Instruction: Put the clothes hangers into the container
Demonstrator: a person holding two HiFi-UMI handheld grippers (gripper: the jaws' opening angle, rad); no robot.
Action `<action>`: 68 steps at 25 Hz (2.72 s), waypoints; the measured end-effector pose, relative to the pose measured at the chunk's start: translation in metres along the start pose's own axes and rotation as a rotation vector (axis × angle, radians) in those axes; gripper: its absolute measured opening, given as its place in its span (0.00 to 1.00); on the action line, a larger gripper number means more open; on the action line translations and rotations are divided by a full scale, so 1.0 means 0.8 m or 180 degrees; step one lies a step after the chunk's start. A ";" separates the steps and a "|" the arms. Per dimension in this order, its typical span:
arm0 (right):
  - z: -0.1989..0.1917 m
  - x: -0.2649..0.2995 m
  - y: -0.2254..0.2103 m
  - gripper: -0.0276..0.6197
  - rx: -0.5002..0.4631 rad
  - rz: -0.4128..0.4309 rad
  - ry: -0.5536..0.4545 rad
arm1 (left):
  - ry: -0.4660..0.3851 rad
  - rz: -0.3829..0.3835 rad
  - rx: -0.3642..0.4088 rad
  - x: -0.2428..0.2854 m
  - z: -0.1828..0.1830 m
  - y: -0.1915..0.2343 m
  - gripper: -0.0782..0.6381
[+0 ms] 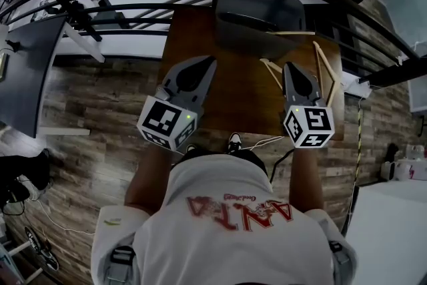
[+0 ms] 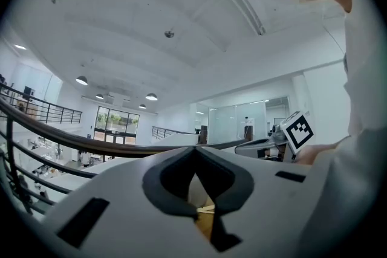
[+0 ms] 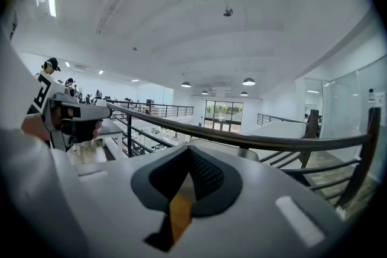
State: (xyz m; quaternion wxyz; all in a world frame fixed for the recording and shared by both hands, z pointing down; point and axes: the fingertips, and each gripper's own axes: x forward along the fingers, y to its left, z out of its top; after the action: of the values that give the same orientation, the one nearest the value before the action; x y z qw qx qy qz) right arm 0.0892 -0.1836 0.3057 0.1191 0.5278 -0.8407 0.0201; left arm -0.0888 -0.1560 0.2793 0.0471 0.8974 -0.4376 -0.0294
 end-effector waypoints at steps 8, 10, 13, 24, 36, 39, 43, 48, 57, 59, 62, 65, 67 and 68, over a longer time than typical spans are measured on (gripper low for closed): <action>-0.033 -0.029 -0.038 0.05 0.0053 -0.0311 0.0182 | 0.0073 -0.0282 -0.0084 0.024 -0.015 -0.022 0.12; -0.051 -0.043 -0.062 0.05 0.0093 -0.0445 0.0285 | 0.0110 -0.0369 -0.0107 0.038 -0.023 -0.036 0.12; -0.085 -0.073 -0.104 0.05 0.0166 -0.0694 0.0496 | 0.0178 -0.0546 -0.0146 0.065 -0.039 -0.064 0.12; -0.218 -0.143 -0.242 0.17 0.0485 -0.1205 0.1302 | 0.0564 -0.0953 -0.0300 0.170 -0.109 -0.155 0.12; -0.381 -0.081 -0.305 0.28 0.0684 -0.0648 0.2293 | 0.0880 -0.0789 -0.0381 0.254 -0.177 -0.185 0.12; -0.423 -0.058 -0.308 0.29 0.0683 -0.0501 0.2552 | 0.0946 -0.0670 -0.0414 0.261 -0.195 -0.173 0.12; -0.472 -0.041 -0.308 0.29 0.0714 -0.0350 0.2861 | 0.1006 -0.0524 -0.0459 0.270 -0.210 -0.156 0.12; -0.516 -0.029 -0.301 0.29 0.0800 -0.0237 0.3098 | 0.1096 -0.0427 -0.0521 0.276 -0.229 -0.142 0.12; -0.531 -0.024 -0.300 0.19 0.0947 -0.0348 0.3091 | 0.1103 -0.0412 -0.0572 0.262 -0.236 -0.139 0.12; -0.529 -0.026 -0.297 0.18 0.0965 -0.0410 0.3041 | 0.1088 -0.0402 -0.0563 0.255 -0.233 -0.136 0.12; -0.517 -0.032 -0.295 0.18 0.0978 -0.0533 0.2882 | 0.1062 -0.0422 -0.0556 0.245 -0.228 -0.130 0.12; -0.492 -0.042 -0.292 0.18 0.0835 -0.0625 0.2683 | 0.1034 -0.0454 -0.0530 0.233 -0.221 -0.127 0.12; -0.473 -0.051 -0.288 0.18 0.0758 -0.0681 0.2566 | 0.0989 -0.0496 -0.0511 0.225 -0.216 -0.129 0.12; -0.463 -0.057 -0.285 0.18 0.0720 -0.0712 0.2512 | 0.0966 -0.0517 -0.0502 0.220 -0.213 -0.130 0.12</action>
State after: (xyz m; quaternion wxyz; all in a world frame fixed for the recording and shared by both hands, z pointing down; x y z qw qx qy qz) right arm 0.3777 -0.1852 0.6344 0.3747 0.5773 -0.6607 0.2996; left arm 0.1169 -0.2212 0.4350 0.1802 0.9175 -0.3479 0.0684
